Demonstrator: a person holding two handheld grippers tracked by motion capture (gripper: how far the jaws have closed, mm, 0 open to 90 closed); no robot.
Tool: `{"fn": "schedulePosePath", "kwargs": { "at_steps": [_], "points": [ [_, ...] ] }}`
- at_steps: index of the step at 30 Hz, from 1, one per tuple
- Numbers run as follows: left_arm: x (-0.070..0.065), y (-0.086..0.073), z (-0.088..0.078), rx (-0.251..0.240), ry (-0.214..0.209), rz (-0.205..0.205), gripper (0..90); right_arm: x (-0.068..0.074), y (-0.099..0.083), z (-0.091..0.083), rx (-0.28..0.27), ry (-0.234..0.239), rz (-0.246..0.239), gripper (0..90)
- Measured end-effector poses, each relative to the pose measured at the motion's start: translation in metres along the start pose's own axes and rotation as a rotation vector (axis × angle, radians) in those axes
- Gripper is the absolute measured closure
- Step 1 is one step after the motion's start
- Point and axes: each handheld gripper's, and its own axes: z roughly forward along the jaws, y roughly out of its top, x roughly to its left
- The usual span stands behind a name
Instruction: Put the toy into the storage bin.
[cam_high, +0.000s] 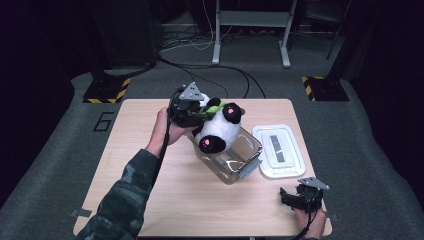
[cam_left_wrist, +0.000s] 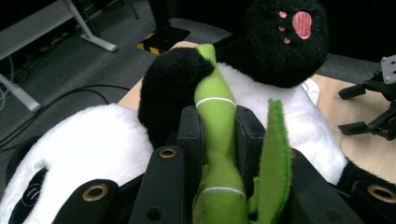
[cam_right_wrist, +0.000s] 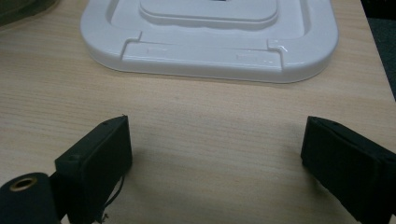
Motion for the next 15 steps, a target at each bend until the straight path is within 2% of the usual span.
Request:
{"fn": "schedulePosePath", "kwargs": {
  "at_steps": [12, 15],
  "points": [
    [-0.015, 0.008, 0.034, 0.054, -0.08, 0.038, 74.9, 0.0, 0.0, 0.0, -0.002, -0.001, 0.002, 8.2],
    [-0.018, 0.008, 0.041, 0.067, -0.087, 0.044, 74.8, 0.0, 0.0, 0.0, -0.002, -0.001, 0.001, 8.2]
  ]
}}
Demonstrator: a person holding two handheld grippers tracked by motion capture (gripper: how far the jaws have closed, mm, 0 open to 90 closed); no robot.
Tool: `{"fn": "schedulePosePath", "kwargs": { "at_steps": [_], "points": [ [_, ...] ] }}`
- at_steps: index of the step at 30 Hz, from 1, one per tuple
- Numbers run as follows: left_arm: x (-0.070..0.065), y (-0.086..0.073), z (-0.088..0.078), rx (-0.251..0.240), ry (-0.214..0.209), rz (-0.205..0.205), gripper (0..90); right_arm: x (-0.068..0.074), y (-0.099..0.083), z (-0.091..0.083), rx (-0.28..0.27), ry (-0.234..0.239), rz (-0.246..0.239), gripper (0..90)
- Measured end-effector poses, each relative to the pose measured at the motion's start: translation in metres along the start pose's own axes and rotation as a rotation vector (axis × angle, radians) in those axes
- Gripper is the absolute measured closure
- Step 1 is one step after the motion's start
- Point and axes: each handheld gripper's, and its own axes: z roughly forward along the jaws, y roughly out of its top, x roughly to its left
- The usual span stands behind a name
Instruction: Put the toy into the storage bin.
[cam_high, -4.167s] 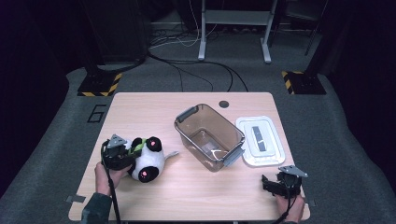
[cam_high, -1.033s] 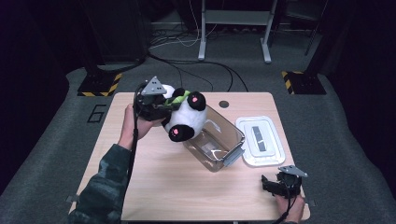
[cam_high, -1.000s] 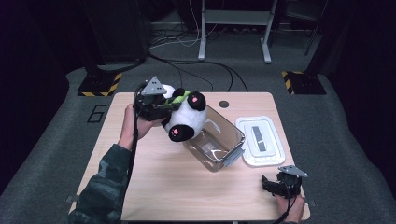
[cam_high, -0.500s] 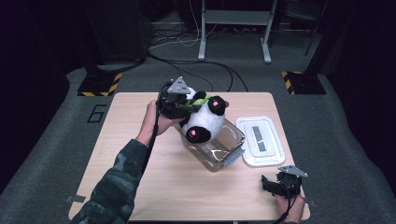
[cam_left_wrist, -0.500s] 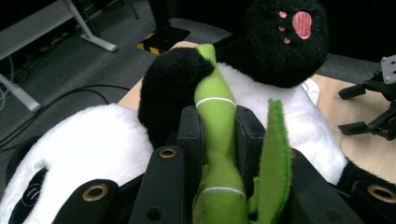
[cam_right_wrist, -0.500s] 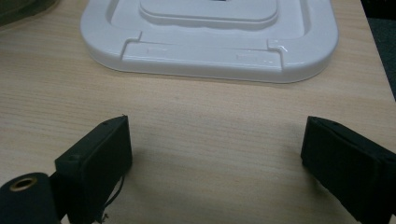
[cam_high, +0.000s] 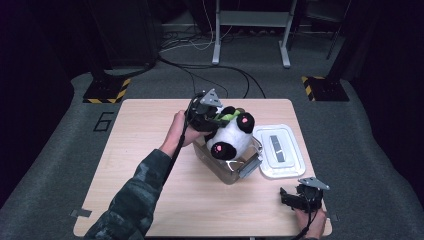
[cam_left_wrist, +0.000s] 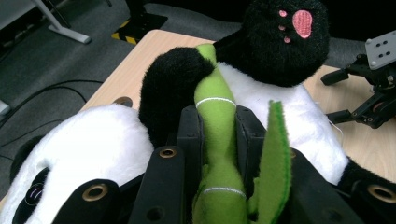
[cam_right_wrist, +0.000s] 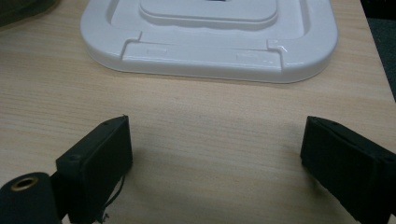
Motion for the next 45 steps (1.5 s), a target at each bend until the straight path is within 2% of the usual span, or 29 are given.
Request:
{"fn": "schedulePosePath", "kwargs": {
  "at_steps": [9, 14, 24, 30, 39, 42, 43, 44, 45],
  "points": [
    [-0.005, 0.001, 0.016, 0.059, -0.043, 0.017, 74.8, 0.0, 0.0, 0.0, 0.0, 0.0, 0.0, 8.2],
    [-0.008, -0.002, 0.026, 0.092, -0.052, 0.03, 74.7, 0.0, 0.0, 0.0, 0.0, 0.0, 0.002, 8.2],
    [-0.005, -0.006, 0.035, 0.103, -0.07, 0.004, 74.5, 0.0, 0.0, 0.0, -0.002, -0.002, 0.001, 8.2],
    [-0.004, -0.008, 0.042, 0.106, -0.07, 0.017, 74.2, 0.0, 0.0, 0.0, -0.002, -0.003, 0.002, 8.3],
    [-0.004, -0.012, 0.06, 0.141, -0.112, 0.003, 71.8, 0.0, 0.0, 0.0, -0.002, -0.003, 0.001, 8.3],
    [-0.003, -0.013, 0.058, 0.129, -0.114, -0.01, 57.4, 0.0, 0.0, 0.0, -0.002, -0.002, 0.002, 8.3],
    [-0.002, -0.012, 0.056, 0.125, -0.121, -0.013, 57.4, 0.0, 0.0, 0.0, -0.002, -0.003, 0.002, 8.3],
    [-0.002, -0.012, 0.054, 0.122, -0.119, -0.015, 51.8, 0.0, 0.0, 0.0, -0.002, -0.003, 0.002, 8.4],
    [-0.001, -0.012, 0.049, 0.113, -0.099, -0.016, 46.7, 0.0, 0.0, 0.0, -0.002, -0.002, 0.002, 8.4]
  ]
}}
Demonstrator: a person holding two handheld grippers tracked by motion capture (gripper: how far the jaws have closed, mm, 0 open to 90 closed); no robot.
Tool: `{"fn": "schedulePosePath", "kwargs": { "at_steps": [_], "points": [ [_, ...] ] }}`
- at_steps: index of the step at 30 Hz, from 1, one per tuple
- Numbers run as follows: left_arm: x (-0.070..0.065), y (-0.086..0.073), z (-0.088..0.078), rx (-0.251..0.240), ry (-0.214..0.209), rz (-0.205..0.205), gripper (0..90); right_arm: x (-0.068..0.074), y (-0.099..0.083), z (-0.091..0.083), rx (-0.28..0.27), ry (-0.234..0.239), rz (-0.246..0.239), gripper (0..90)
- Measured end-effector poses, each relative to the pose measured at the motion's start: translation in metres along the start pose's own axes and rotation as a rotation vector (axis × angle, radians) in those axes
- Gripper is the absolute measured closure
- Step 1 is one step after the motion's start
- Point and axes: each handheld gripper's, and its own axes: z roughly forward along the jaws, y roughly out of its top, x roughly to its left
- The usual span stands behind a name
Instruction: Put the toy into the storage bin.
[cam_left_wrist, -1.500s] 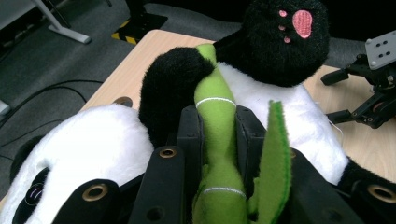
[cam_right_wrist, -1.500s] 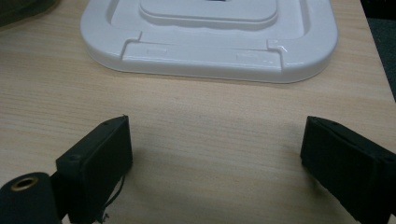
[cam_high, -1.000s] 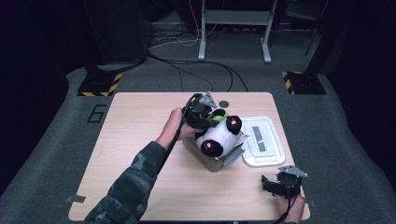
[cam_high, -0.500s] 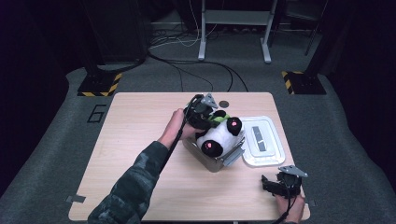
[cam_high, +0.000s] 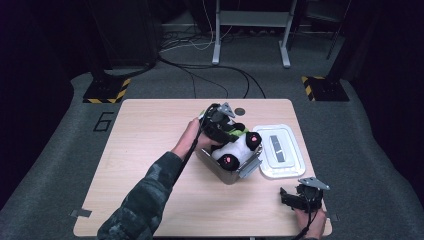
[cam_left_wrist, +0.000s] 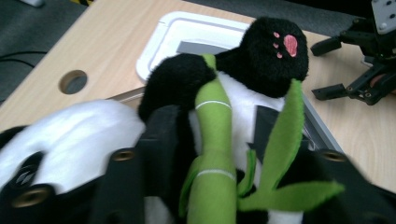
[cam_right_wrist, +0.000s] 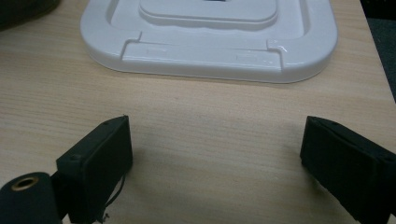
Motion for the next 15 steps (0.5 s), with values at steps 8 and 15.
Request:
{"fn": "schedulePosePath", "kwargs": {
  "at_steps": [8, 15],
  "points": [
    [0.009, -0.01, -0.03, -0.051, 0.129, -0.081, 26.2, 0.0, 0.0, 0.0, 0.0, 0.0, 0.0, 8.3],
    [0.02, -0.023, -0.023, -0.043, 0.12, -0.161, 19.7, 0.0, 0.0, 0.0, 0.0, -0.001, 0.0, 8.4]
  ]
}}
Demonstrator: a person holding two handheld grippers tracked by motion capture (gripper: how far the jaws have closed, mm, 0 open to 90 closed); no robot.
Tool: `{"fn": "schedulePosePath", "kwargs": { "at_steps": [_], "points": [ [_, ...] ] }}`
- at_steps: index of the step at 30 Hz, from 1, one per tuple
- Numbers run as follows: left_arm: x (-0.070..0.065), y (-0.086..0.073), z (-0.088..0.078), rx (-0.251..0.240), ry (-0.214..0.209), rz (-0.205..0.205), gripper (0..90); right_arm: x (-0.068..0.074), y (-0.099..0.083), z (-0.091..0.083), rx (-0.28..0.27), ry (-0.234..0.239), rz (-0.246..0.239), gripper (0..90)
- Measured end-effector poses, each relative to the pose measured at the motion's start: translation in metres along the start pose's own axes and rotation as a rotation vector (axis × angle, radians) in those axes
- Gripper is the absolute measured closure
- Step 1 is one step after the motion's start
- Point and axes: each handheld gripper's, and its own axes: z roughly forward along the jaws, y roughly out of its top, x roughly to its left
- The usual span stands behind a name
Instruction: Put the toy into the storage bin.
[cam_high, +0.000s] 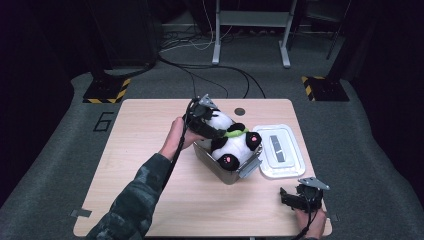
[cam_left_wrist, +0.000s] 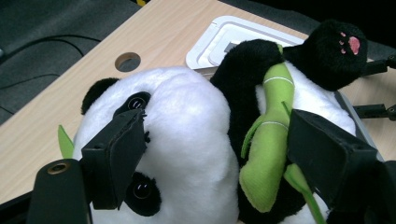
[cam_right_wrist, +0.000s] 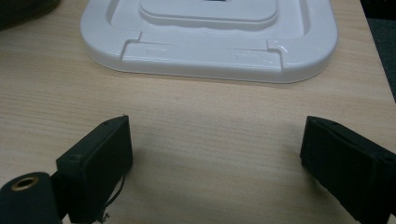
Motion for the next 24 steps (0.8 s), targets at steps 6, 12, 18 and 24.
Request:
{"fn": "schedulePosePath", "kwargs": {
  "at_steps": [6, 12, 18, 24],
  "points": [
    [0.004, -0.006, 0.008, 0.011, -0.008, -0.029, 19.7, 0.0, 0.0, 0.0, 0.0, -0.001, -0.003, 8.3],
    [0.008, -0.013, 0.017, 0.035, -0.013, -0.058, 19.9, 0.0, 0.0, 0.0, 0.0, -0.001, -0.003, 8.4],
    [0.011, -0.017, 0.019, 0.052, -0.016, -0.082, 19.8, 0.0, 0.0, 0.0, -0.001, 0.0, -0.003, 8.4],
    [-0.01, -0.01, 0.005, 0.023, -0.028, -0.01, 19.3, 0.0, 0.0, 0.0, 0.0, -0.001, -0.003, 8.4]
  ]
}}
